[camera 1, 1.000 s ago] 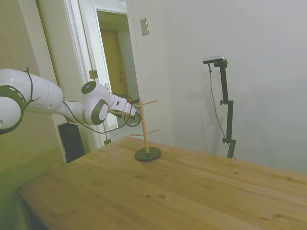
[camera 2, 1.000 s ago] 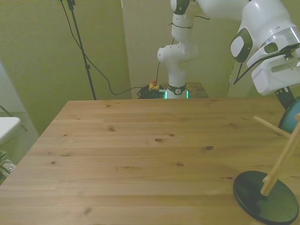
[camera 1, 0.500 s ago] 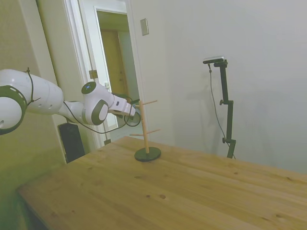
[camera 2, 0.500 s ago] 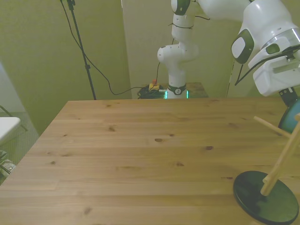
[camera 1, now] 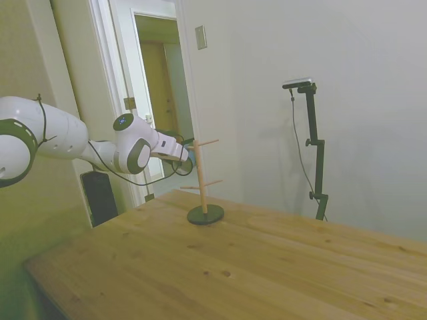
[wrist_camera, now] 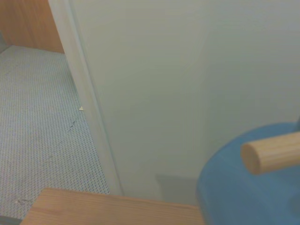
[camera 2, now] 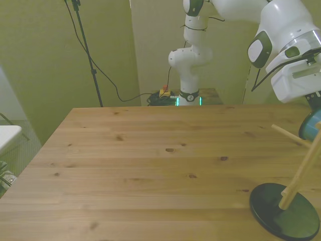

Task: Unload the mug

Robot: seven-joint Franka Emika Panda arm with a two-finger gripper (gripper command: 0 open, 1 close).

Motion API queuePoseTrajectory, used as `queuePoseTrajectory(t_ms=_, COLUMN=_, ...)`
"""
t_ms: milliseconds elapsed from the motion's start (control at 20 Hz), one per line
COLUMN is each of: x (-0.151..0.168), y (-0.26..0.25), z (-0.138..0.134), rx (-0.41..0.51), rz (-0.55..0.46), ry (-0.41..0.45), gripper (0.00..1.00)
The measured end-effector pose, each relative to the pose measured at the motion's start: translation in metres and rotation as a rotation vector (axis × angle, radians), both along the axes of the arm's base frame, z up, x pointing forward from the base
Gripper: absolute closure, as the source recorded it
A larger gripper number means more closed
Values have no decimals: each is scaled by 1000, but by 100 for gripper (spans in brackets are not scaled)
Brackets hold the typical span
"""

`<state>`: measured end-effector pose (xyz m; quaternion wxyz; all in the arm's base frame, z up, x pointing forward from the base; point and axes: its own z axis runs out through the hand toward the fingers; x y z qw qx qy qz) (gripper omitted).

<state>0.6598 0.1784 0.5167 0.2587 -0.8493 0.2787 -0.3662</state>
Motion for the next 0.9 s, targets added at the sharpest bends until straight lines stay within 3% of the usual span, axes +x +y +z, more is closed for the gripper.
queuePoseTrajectory(t_ms=900, x=-11, y=8, z=8, rx=2, rz=16, ry=-7, gripper=100)
